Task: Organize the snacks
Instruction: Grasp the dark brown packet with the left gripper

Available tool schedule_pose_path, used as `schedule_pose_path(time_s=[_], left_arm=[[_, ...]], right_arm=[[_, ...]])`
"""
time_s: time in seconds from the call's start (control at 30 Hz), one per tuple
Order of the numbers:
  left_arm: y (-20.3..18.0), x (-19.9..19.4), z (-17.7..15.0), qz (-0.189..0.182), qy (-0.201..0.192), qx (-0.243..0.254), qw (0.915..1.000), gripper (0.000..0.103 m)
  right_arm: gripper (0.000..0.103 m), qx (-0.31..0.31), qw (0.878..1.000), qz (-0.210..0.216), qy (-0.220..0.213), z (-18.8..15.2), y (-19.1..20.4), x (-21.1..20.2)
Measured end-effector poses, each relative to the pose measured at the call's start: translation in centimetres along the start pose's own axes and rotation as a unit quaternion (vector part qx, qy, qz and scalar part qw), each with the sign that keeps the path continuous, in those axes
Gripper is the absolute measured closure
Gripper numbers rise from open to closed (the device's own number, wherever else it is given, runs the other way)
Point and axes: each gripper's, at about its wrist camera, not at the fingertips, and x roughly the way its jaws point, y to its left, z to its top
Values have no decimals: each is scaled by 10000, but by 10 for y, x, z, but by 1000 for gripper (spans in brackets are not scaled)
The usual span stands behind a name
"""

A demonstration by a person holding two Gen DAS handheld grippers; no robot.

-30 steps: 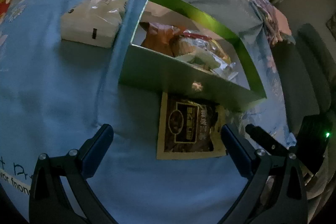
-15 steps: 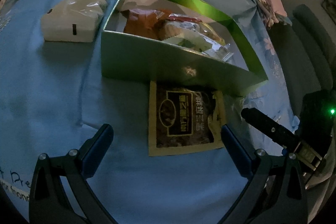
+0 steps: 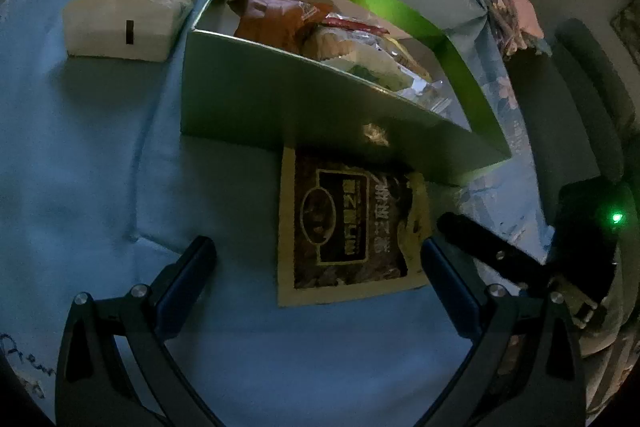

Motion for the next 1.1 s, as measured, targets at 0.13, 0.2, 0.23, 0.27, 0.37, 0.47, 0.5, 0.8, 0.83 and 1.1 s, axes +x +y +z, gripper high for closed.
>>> schedule_pose_path(time_s=[0.13,0.2,0.23,0.27,0.37,0.47,0.5,0.8,0.83,1.1], left_arm=[[4,0,0,-370,7,-151,9992,0],[7,-1,1,-577,4,-278,9979,0],[10,-1,1,-655,-5,-355,9972,1],[12,-2,2,-732,-16,-413,9965,1],[14,-3,2,-873,-17,-488,9950,1],[13,-1,1,-1018,11,-502,9935,1],[12,-1,1,-1052,22,-489,9932,2],[12,0,2,-1359,89,-701,9882,12],[13,0,2,-1354,84,-719,9881,13],[8,5,-2,-1205,234,-584,9907,45]], right_arm=[[36,56,10000,69,24,2,-1,3],[36,116,9997,183,82,4,-2,6],[36,145,9996,222,113,4,-3,8],[36,147,9995,242,126,5,-3,9],[36,79,9994,290,163,6,-1,11],[36,-12,9995,275,183,6,3,13],[36,-29,9993,302,195,5,4,14],[39,-19,9992,368,175,5,2,16],[41,-48,9993,319,176,4,2,16],[82,-242,9995,-41,190,3,0,17]])
